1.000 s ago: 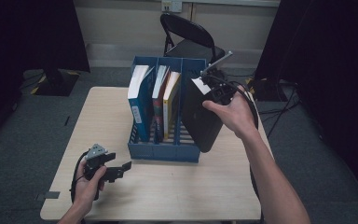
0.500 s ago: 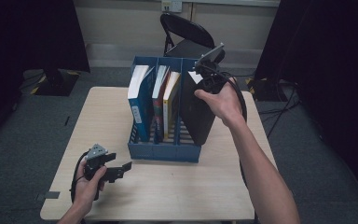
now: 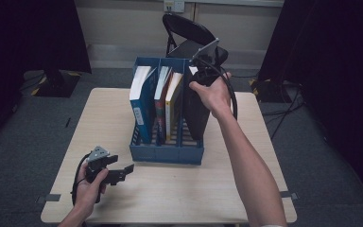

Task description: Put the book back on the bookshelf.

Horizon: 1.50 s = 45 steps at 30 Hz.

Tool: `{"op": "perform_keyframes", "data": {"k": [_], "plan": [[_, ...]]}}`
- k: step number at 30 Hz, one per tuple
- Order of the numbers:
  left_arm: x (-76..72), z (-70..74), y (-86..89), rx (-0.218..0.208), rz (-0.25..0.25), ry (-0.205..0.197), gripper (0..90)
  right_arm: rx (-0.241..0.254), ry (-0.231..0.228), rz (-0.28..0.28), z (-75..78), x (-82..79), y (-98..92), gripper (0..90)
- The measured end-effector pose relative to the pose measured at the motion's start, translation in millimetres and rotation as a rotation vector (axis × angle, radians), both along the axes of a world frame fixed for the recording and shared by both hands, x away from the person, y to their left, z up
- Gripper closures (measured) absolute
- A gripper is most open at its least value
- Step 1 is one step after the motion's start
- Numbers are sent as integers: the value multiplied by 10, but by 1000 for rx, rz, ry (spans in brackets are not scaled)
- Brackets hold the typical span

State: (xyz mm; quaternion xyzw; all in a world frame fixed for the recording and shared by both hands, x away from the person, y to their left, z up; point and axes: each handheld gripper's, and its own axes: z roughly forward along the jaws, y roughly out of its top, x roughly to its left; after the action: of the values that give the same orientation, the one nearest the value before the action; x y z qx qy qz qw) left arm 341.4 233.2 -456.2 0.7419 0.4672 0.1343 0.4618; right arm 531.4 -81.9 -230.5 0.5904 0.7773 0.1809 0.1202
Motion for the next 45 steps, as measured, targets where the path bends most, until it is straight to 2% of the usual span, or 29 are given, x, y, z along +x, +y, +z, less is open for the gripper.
{"op": "perform_keyframes", "data": {"k": [5,12,22,27,32,35,38,40,44,45], "plan": [[8,-2,15,0,1,2,179,-15,-5,-23,-100,111,65,536],[7,-3,15,-2,-2,2,179,-27,-7,-47,-324,221,130,536],[9,-6,7,4,-6,5,179,-21,11,-78,-607,272,156,536],[8,-7,2,4,-5,3,179,-20,23,-74,-743,244,154,535],[3,-4,-16,3,-10,3,179,-25,18,-63,-750,207,154,528],[-4,-4,-23,16,-14,1,179,-15,-7,-43,-768,148,141,512],[-14,1,-28,13,-17,0,179,6,-38,-30,-769,87,103,498],[-17,-1,-25,14,-17,0,177,21,-31,-18,-778,44,75,478],[-11,-10,-19,9,-10,1,178,78,-47,15,-780,-73,-17,434],[-13,-7,-14,8,-13,2,179,108,-56,22,-786,-125,-63,425]]}}
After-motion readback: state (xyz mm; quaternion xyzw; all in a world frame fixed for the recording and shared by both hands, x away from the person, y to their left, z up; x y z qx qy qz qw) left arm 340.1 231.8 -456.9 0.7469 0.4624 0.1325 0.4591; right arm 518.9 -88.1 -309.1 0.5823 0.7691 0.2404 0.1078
